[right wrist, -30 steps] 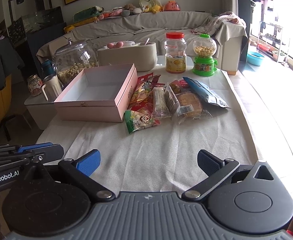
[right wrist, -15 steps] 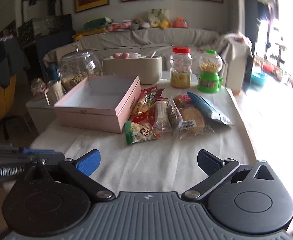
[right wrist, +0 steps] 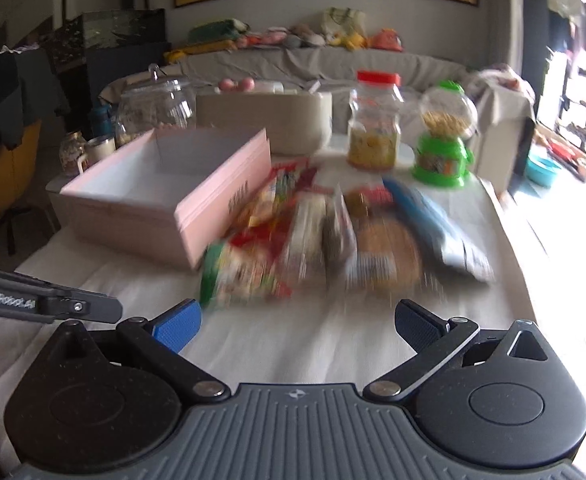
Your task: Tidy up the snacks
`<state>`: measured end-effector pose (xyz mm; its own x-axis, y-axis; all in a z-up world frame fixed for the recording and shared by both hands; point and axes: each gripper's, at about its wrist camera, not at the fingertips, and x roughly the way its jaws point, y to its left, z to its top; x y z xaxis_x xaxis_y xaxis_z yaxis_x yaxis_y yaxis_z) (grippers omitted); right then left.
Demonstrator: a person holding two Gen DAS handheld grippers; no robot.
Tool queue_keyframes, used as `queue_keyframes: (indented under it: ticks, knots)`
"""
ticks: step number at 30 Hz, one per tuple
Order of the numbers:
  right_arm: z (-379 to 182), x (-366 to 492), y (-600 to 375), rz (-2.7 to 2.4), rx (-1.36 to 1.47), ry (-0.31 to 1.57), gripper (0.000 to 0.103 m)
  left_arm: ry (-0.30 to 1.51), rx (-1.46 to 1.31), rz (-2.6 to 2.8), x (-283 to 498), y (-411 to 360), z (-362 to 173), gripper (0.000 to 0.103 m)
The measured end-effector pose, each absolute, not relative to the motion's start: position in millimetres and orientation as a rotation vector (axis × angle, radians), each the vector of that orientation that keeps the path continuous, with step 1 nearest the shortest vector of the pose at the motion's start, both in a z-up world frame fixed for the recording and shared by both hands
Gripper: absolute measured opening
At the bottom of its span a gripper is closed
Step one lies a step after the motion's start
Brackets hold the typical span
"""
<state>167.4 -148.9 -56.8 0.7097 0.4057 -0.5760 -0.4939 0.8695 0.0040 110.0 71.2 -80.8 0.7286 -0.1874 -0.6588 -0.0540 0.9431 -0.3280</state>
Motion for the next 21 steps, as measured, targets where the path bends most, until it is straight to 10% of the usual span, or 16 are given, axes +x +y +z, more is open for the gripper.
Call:
queue_keyframes:
  ticks: [4, 6, 8, 16, 21]
  knots:
    - [-37, 240, -137, 0.529, -0.062, 0.609, 0.103, 0.704, -0.293, -0.086, 125, 78, -71, 0.018]
    - [-34, 289, -129, 0.579, 0.035, 0.678, 0.090, 0.707, -0.312, -0.112, 131, 85, -74, 0.018]
    - [-37, 335, -115, 0.597, 0.076, 0.745, 0.055, 0.715, -0.326, -0.123, 135, 88, -78, 0.018]
    - [-88, 446, -52, 0.608, 0.058, 0.964, 0.018, 0.733, -0.398, -0.145, 151, 113, -93, 0.018]
    - [-84, 417, -60, 0.708, -0.042, 1.006, 0.017, 0.732, -0.445, -0.170, 157, 124, -96, 0.018]
